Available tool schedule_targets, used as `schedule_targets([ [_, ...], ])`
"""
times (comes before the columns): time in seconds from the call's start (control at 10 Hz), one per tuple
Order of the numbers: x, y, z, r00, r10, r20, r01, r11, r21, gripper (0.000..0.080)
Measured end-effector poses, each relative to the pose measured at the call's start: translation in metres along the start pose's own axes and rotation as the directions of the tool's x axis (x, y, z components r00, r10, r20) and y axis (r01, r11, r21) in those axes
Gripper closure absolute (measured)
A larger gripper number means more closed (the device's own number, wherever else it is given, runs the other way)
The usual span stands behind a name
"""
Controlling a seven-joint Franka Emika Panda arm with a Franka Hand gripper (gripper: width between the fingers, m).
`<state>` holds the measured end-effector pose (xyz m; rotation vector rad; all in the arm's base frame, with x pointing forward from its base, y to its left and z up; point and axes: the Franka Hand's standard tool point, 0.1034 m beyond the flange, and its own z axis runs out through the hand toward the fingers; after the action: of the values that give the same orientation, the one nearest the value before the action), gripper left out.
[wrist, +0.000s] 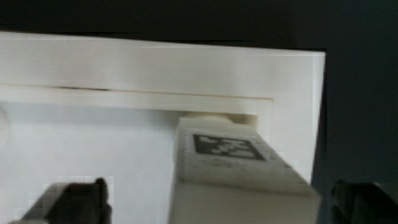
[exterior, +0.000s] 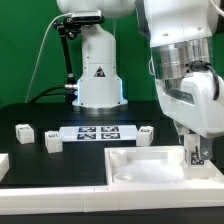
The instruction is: Assemble one leg
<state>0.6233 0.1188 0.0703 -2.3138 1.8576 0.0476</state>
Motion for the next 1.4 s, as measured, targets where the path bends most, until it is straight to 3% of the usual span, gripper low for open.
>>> schedule_targets([
  [0.2, -0.001, -0.001, -0.001, 0.978, -0.209, -0.002, 0.209, 0.978, -0.006, 0.0151],
  [0.3, -0.002, -0.002, -0.001, 0.936, -0.351, -0.006, 0.351, 0.936, -0.022, 0.0151],
  [0.6, 0.0, -0.008, -0.001, 0.772, -0.636, 0.009, 0.635, 0.771, -0.053, 0.015],
  [0.7, 0.001, -0.01, -0.002, 0.678, -0.735, 0.006, 0.734, 0.676, -0.067, 0.015],
  [0.9, -0.002, -0.011, -0.001, 0.54, -0.842, -0.004, 0.838, 0.538, -0.087, 0.015],
  [1.1, -0.002, -0.012, 0.001, 0.36, -0.932, -0.033, 0.928, 0.361, -0.089, 0.015],
  [1.3, -0.001, -0.012, 0.001, 0.32, -0.947, -0.029, 0.943, 0.321, -0.09, 0.015],
  [1.4, -0.001, -0.012, 0.001, 0.321, -0.947, -0.029, 0.942, 0.322, -0.09, 0.0278],
])
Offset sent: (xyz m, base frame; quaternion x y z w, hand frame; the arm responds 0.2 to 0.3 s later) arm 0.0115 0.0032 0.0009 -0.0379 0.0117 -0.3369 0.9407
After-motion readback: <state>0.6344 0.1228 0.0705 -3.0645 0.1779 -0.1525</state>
